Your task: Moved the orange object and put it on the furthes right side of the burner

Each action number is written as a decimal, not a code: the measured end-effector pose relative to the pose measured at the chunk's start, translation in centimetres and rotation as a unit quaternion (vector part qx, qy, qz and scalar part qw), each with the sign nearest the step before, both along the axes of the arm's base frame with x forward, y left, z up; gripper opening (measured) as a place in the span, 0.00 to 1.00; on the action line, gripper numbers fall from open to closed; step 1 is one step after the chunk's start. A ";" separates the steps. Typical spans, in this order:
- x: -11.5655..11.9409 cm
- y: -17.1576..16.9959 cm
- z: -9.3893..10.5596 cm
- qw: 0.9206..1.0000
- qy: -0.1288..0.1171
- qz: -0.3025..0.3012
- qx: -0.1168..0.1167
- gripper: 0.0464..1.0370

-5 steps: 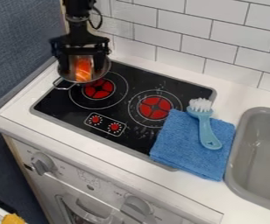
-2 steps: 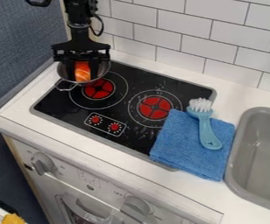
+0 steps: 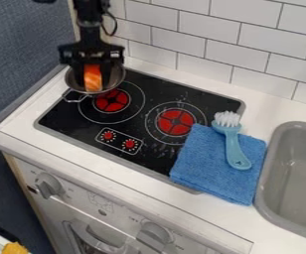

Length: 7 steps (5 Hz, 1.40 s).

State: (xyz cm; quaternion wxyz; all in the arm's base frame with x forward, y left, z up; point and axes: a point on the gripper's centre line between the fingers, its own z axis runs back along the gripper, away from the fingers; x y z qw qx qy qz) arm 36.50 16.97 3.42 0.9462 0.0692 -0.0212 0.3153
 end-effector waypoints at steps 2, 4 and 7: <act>1.6 -3.1 6.2 0.998 -0.025 -0.031 0.055 0.55; 3.1 -10.9 5.9 0.997 -0.059 -0.048 -0.003 0.55; 3.1 -16.2 1.5 0.965 -0.082 0.249 0.003 0.55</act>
